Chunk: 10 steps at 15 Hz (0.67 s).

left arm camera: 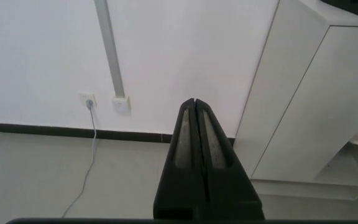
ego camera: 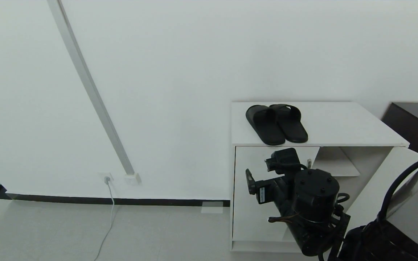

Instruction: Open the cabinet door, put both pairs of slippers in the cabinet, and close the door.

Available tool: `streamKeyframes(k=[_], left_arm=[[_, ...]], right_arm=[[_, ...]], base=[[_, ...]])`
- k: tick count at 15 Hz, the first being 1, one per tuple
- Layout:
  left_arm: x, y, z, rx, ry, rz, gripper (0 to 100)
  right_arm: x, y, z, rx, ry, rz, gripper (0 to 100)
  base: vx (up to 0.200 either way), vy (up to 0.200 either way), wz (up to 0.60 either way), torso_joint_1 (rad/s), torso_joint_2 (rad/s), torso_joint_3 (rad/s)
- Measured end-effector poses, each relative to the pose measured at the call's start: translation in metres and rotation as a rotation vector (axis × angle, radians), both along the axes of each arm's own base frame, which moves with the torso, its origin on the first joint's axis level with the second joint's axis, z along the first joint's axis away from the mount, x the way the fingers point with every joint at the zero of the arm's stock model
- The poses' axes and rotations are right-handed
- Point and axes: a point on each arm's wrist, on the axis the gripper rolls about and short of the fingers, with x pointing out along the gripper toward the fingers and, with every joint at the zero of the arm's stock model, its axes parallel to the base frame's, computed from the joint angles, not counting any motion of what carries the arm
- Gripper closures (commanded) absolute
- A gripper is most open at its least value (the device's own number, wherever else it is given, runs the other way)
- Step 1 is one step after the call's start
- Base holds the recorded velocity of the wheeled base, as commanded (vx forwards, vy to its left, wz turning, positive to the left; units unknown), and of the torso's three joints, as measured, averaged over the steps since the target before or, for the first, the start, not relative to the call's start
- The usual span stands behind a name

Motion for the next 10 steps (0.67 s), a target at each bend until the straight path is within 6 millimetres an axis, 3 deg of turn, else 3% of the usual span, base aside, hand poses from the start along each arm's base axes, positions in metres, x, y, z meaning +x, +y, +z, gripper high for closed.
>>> streamKeyframes(k=[8,10], left_arm=[[0.0000,0.0000,0.0000,0.000,0.000,0.000,100],[0.0000,0.0000,0.0000,0.000,0.000,0.000,100]], right_arm=[[0.0050,-0.0053,0.0049,-0.024,-0.007,-0.022,0],[0.0086,-0.0055,0.0086,-0.055,0.064,-0.044,0]], base=[[0.000,0.000,0.00,0.184,-0.39,-0.217],[0.000,0.000,0.00,0.154,-0.35,-0.188]])
